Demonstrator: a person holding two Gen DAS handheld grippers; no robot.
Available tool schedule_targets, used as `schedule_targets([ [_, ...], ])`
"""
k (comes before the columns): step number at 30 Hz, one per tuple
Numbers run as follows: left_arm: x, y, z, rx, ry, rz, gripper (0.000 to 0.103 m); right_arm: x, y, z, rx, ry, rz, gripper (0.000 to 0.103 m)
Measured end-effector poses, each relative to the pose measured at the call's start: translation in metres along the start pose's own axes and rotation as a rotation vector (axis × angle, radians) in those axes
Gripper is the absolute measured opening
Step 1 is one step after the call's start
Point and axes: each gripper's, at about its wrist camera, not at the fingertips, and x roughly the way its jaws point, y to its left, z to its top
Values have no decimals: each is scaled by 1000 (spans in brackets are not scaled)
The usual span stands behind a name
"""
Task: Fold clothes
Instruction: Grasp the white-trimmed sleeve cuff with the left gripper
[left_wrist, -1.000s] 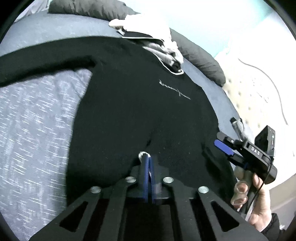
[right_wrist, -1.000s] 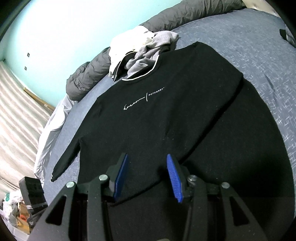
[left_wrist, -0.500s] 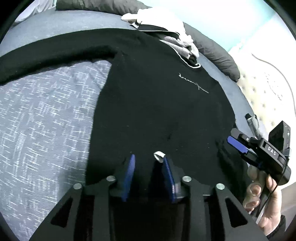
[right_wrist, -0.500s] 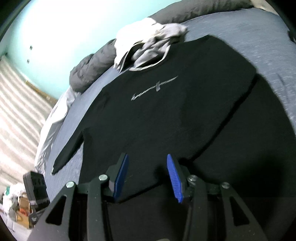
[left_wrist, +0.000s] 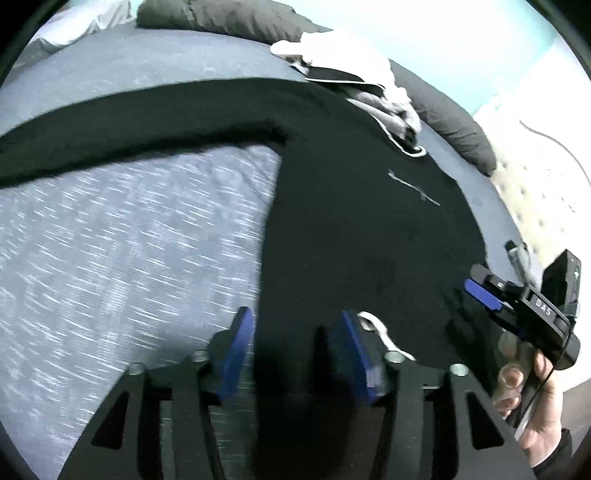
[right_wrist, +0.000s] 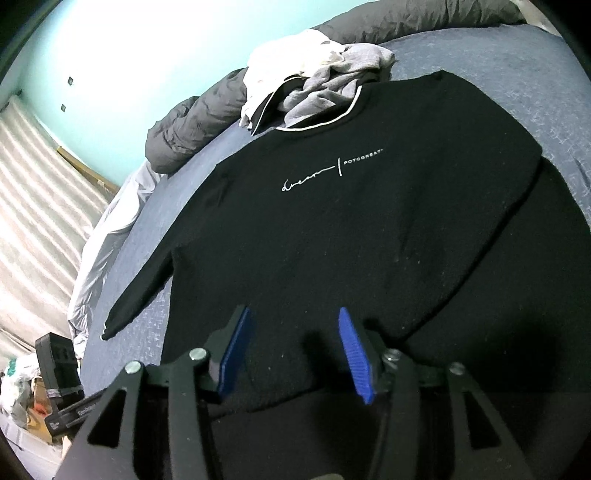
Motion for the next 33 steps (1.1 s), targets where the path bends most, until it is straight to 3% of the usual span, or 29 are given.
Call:
schedule_targets([
  [10, -54, 106, 38, -219, -55, 74, 65, -2, -6, 5, 29, -12, 17, 51],
  [13, -73, 152, 48, -325, -100, 92, 67, -2, -8, 6, 31, -13, 21, 51],
  [18, -95, 205, 60, -407, -177, 132, 68, 1, -7, 7, 29, -6, 23, 51],
  [26, -104, 268, 66, -547, -214, 155, 71, 5, -5, 6, 15, -1, 19, 51],
  [33, -105, 302, 68, -612, -276, 121, 71, 3, -6, 6, 12, -10, 16, 51],
])
